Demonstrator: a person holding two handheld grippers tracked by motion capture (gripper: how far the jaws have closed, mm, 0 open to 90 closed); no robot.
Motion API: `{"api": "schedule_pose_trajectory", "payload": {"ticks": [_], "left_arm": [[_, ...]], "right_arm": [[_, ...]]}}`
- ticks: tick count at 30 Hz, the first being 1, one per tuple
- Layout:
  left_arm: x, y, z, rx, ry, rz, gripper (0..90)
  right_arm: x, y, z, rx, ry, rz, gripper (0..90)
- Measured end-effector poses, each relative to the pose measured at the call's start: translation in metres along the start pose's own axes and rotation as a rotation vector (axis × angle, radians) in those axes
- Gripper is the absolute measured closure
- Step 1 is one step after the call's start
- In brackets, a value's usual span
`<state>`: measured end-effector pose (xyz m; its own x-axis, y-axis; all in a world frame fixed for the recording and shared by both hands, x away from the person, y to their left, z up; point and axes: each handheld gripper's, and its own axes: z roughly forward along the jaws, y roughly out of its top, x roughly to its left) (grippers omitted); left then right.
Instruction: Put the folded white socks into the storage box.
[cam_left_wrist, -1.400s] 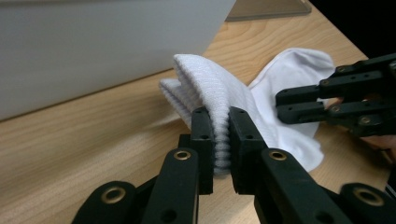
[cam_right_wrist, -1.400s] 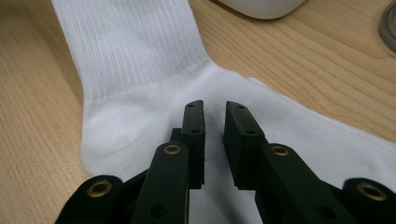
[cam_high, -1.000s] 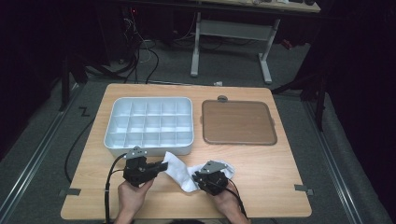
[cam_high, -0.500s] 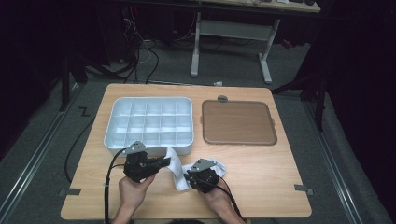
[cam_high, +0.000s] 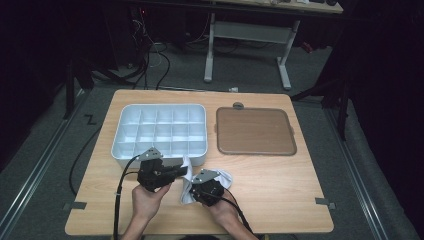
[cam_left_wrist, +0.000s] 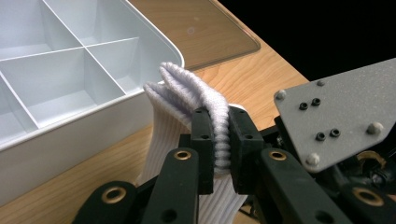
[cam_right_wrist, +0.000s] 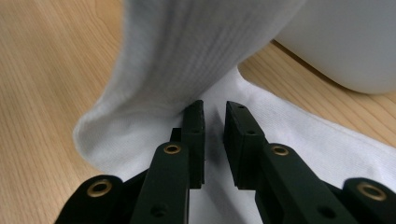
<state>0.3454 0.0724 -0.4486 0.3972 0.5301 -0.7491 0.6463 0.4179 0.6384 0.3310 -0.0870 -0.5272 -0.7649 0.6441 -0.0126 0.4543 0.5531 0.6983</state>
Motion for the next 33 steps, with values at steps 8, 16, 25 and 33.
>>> {"api": "schedule_pose_trajectory", "payload": {"ticks": [8, 16, 25, 33], "left_arm": [[0.001, -0.006, 0.006, 0.035, 0.004, 0.006, 82.5], [0.0, -0.011, 0.009, 0.055, 0.013, 0.014, 82.5], [-0.002, -0.017, 0.016, 0.081, 0.018, 0.022, 82.5], [-0.002, -0.024, 0.025, 0.106, 0.029, 0.036, 82.5]], "right_arm": [[0.002, 0.003, 0.001, 0.001, 0.043, 0.007, 75.0], [-0.018, -0.006, -0.043, -0.058, -0.048, 0.035, 72.0], [-0.06, -0.029, -0.072, -0.058, -0.165, 0.122, 68.1], [-0.069, -0.039, -0.06, -0.013, -0.184, 0.136, 63.8]]}}
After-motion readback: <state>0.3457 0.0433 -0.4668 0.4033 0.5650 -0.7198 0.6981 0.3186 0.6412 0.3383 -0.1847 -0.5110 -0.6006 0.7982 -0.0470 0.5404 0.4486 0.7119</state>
